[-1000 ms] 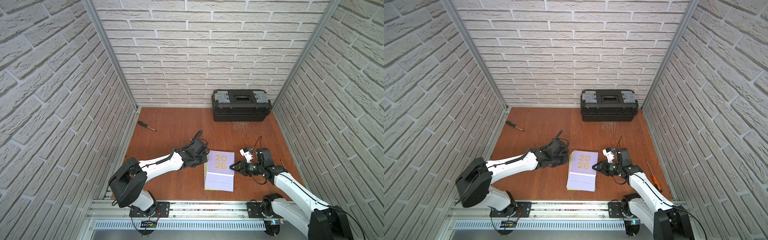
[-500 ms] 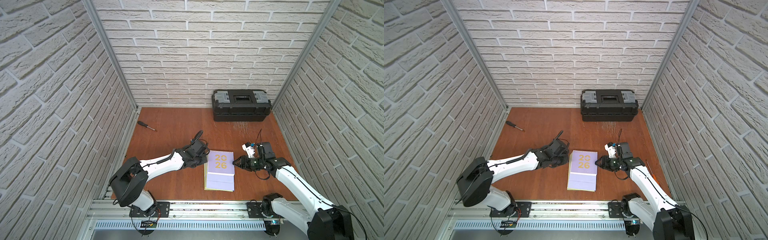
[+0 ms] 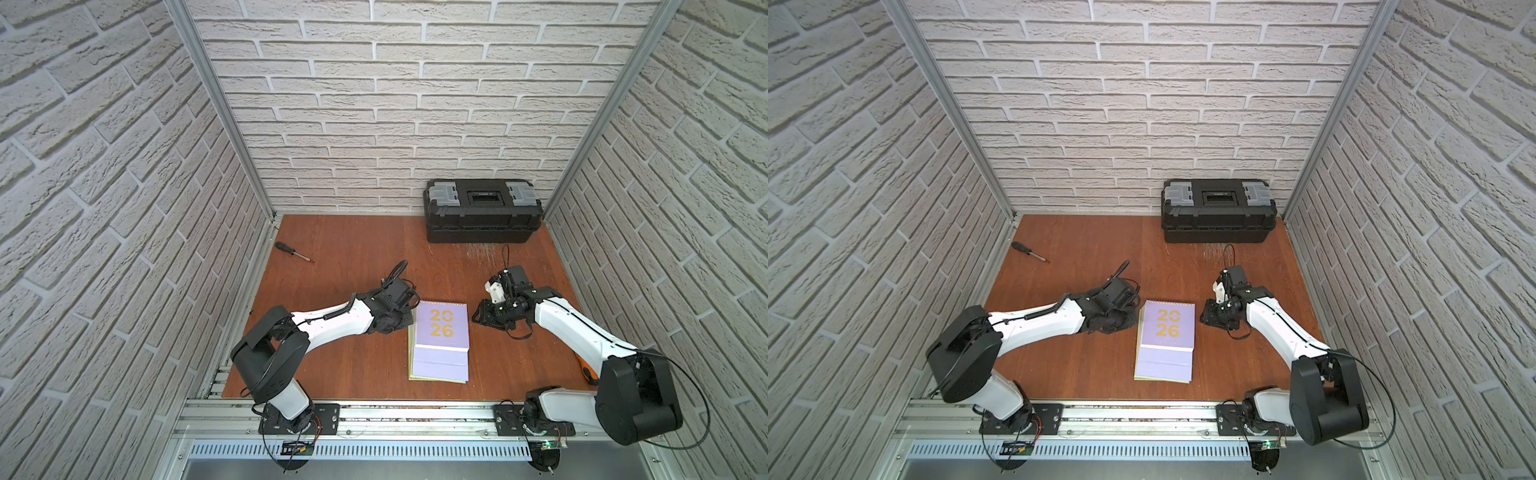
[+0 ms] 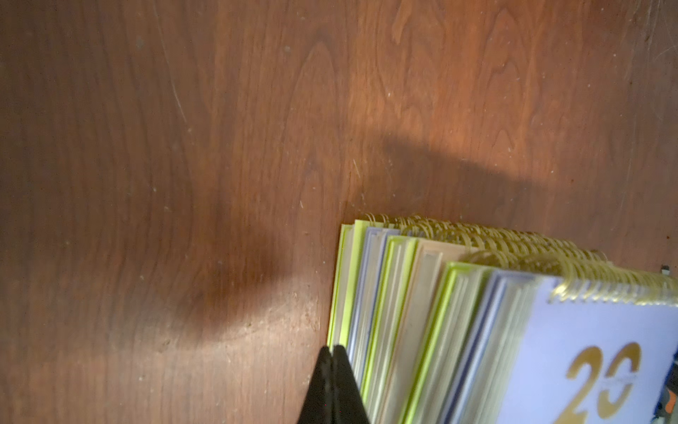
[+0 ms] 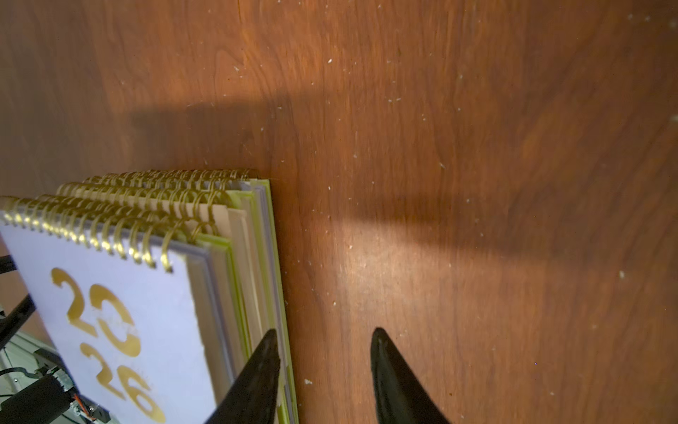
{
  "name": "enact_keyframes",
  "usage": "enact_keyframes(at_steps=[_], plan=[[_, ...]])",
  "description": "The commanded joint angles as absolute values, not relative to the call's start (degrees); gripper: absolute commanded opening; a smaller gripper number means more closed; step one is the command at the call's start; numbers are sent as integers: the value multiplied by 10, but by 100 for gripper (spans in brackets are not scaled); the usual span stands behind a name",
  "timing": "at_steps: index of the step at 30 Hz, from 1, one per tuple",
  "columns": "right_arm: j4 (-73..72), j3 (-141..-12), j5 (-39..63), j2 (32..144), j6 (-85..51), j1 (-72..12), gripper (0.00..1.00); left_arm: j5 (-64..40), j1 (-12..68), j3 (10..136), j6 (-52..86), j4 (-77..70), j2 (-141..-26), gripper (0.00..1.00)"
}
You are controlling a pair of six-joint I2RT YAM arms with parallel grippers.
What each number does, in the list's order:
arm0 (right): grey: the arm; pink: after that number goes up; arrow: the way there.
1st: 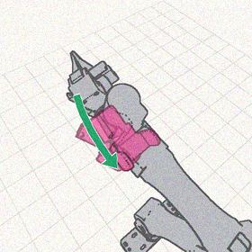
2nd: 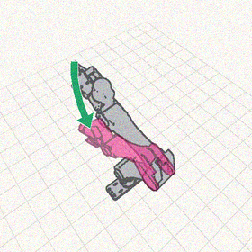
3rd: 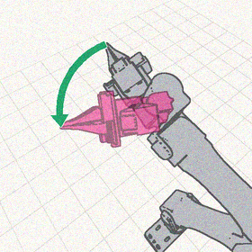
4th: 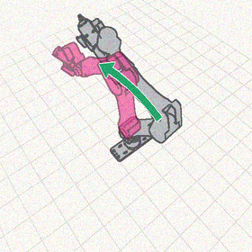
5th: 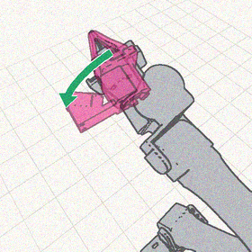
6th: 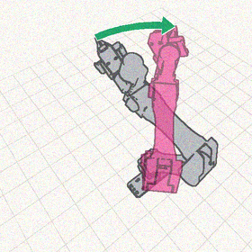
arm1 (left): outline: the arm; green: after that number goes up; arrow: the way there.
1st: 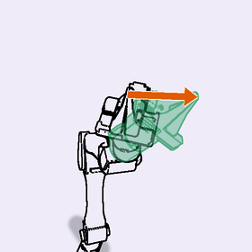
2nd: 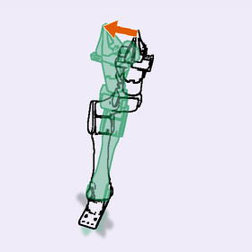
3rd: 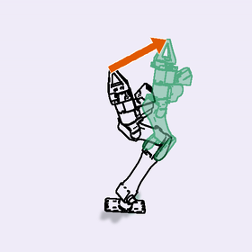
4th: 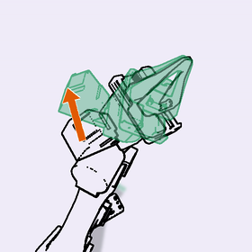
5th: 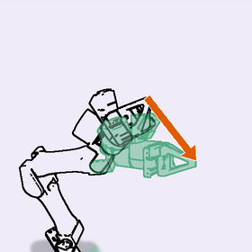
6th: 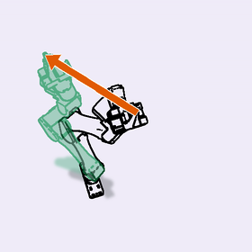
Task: Stack the calendars
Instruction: Place the calendar at the calendar.
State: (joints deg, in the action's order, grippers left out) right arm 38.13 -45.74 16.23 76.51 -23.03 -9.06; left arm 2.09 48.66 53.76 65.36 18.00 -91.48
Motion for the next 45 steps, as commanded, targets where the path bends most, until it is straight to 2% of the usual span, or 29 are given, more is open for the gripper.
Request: enact_keyframes(at_steps=[1,9,33,40,45], plan=[[364,-484,154,794,-210,-97,43,20,477,559,641,193,-931,0],[386,-532,89,856,-210,-138,43,2,465,572,636,188,-959,0],[343,-517,165,873,-224,-142,44,-12,465,579,634,180,-969,0],[365,-519,103,855,-223,-141,44,-1,458,577,627,198,-952,0],[368,-519,76,815,-224,-140,49,30,434,563,608,226,-900,0]])
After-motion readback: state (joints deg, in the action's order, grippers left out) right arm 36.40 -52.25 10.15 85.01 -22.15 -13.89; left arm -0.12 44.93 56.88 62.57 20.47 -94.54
